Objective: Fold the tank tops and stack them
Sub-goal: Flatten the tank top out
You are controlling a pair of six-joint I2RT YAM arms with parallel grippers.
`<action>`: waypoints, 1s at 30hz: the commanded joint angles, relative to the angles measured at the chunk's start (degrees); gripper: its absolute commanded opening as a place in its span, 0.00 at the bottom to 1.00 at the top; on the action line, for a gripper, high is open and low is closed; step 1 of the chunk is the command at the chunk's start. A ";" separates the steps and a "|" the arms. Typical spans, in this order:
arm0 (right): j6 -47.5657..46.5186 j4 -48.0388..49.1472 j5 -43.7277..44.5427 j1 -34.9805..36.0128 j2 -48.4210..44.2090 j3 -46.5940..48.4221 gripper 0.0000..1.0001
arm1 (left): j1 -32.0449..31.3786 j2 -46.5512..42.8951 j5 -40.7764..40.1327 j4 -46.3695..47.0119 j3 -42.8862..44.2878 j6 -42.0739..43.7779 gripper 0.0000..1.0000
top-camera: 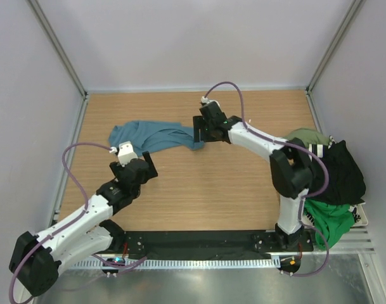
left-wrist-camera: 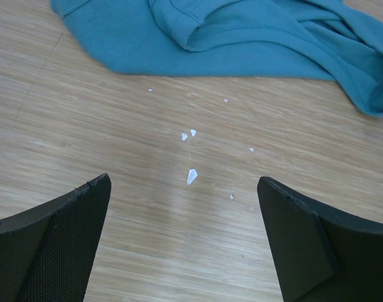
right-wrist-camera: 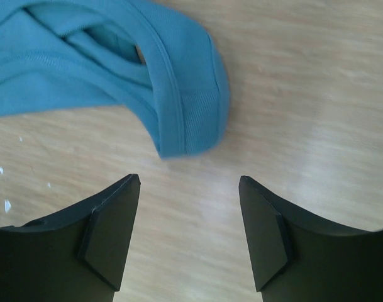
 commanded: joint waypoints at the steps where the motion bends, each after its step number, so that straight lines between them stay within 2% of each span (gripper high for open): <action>1: 1.63 -2.68 0.03 -0.15 8.28 10.77 0.71 | 0.43 -4.50 0.01 0.65 -1.39 -1.04 1.00; 6: 2.24 -4.87 0.46 -0.07 16.90 18.50 0.70 | 0.43 -10.30 -3.07 0.12 -3.15 0.46 1.00; 8: 2.51 -5.93 1.07 -0.15 19.89 19.92 0.64 | 0.43 -11.27 -3.07 0.30 -3.76 0.54 1.00; 9: 2.77 -6.71 1.69 -0.07 20.51 20.36 0.56 | 0.43 -11.53 -3.24 0.56 -3.94 0.54 1.00; 10: 3.21 -7.07 2.21 -0.15 20.95 20.19 0.38 | 0.43 -11.62 -3.33 0.56 -4.03 0.54 1.00; 12: 3.56 -6.29 3.10 -0.24 20.35 17.40 0.22 | 0.43 -11.54 -3.68 0.82 -4.03 0.46 1.00; 13: 3.91 -5.76 3.36 -0.42 19.65 16.07 0.09 | 0.43 -11.19 -3.77 0.82 -4.12 0.54 1.00; 14: 4.18 -5.32 3.80 -0.50 17.90 14.58 0.01 | 0.43 -10.92 -3.77 0.91 -3.95 0.54 1.00; 16: 4.97 -3.65 5.38 -1.29 15.08 9.22 0.01 | 0.43 -10.40 -4.29 1.00 -3.94 0.72 0.99; 23: 5.76 -0.48 8.11 -8.76 1.37 -5.64 0.02 | 0.43 -10.57 -5.53 0.91 -4.21 0.90 1.00; 24: 5.67 -0.57 8.37 -9.72 -0.47 -7.65 0.15 | 0.43 -10.66 -5.70 0.91 -4.29 0.90 1.00; 26: 4.98 -1.09 10.48 -11.66 -1.89 -9.33 0.49 | 0.43 -11.01 -5.97 1.09 -4.56 0.81 0.99; 28: 2.35 -0.22 8.47 -10.62 -4.08 -9.61 0.65 | 0.43 -11.10 -6.14 1.35 -4.82 0.81 0.99; 30: 0.15 -1.35 8.54 -8.34 -4.97 -7.34 0.67 | 0.52 -11.36 -6.67 1.35 -4.82 0.81 1.00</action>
